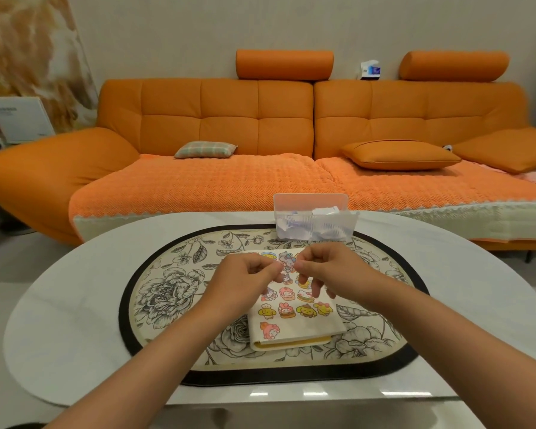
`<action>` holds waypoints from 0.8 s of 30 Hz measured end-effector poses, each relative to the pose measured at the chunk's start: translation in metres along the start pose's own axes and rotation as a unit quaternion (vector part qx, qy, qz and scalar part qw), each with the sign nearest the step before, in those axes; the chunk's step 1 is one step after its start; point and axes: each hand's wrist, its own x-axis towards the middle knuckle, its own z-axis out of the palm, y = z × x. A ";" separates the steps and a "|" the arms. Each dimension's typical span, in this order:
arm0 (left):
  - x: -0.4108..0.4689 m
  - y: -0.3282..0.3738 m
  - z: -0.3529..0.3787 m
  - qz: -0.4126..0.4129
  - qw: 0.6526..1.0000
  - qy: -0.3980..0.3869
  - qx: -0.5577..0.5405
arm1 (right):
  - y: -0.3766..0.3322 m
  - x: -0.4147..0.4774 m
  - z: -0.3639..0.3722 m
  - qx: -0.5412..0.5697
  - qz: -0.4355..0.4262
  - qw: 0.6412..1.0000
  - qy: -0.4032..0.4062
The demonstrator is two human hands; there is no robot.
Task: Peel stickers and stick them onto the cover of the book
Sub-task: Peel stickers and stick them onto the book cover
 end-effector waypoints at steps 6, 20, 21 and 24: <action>0.004 -0.006 0.013 0.071 0.964 0.003 0.258 | 0.010 0.004 0.008 -0.085 0.022 0.996 0.028; 0.029 -0.045 0.005 0.078 0.873 -0.164 0.453 | 0.019 -0.003 0.017 -0.072 0.052 0.988 -0.130; 0.029 -0.046 0.005 0.077 0.880 -0.164 0.439 | 0.019 -0.003 0.018 -0.074 0.060 0.986 -0.139; 0.028 -0.049 0.006 0.077 0.890 -0.175 0.414 | 0.021 -0.004 0.021 -0.098 0.076 0.981 -0.147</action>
